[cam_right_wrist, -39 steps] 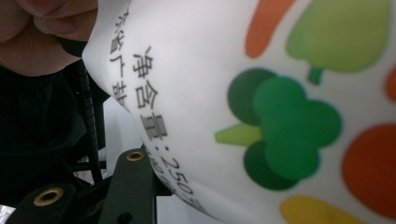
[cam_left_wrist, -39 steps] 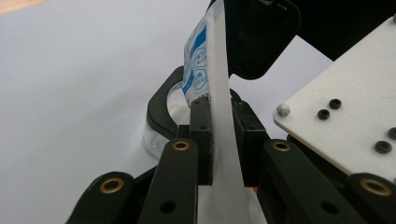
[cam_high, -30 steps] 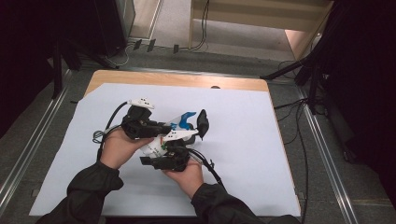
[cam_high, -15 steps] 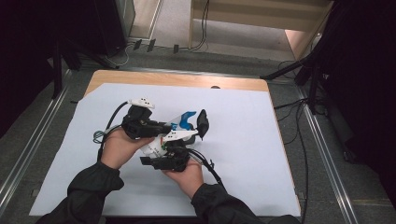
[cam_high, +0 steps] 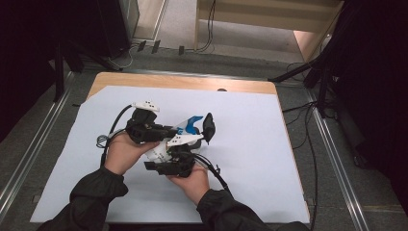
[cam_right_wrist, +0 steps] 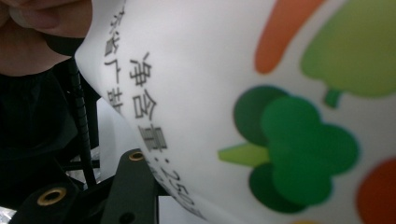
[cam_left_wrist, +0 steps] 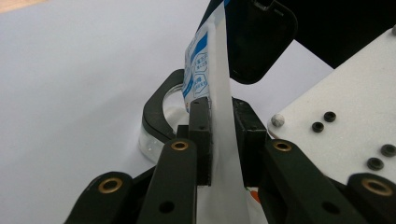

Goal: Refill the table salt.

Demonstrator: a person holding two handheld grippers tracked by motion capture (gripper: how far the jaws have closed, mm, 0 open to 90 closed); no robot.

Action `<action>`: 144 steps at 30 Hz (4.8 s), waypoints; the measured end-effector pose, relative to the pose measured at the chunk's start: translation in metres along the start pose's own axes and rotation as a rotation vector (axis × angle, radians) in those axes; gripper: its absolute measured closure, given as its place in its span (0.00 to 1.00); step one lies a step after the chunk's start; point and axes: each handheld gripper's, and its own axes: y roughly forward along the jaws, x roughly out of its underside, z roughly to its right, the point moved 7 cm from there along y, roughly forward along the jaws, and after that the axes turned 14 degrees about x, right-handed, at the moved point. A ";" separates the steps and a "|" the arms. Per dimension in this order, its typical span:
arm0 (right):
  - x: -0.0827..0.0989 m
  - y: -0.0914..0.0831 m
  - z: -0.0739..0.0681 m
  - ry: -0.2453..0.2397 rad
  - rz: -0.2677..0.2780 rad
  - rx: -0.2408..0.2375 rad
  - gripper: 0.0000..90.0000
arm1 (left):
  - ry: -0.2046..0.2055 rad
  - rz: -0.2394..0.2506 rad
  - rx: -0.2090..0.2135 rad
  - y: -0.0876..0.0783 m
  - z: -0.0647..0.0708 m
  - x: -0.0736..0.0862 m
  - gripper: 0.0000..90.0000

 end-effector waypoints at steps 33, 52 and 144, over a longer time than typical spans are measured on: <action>-0.004 -0.004 0.000 0.029 0.008 -0.017 0.68 | 0.009 0.010 0.010 -0.001 0.001 0.000 0.90; -0.006 -0.005 -0.002 0.025 0.013 -0.035 0.68 | 0.017 0.011 0.000 -0.002 0.004 -0.002 0.89; -0.009 -0.006 -0.003 0.006 0.021 -0.027 0.73 | 0.023 0.018 -0.008 -0.002 0.008 -0.005 0.89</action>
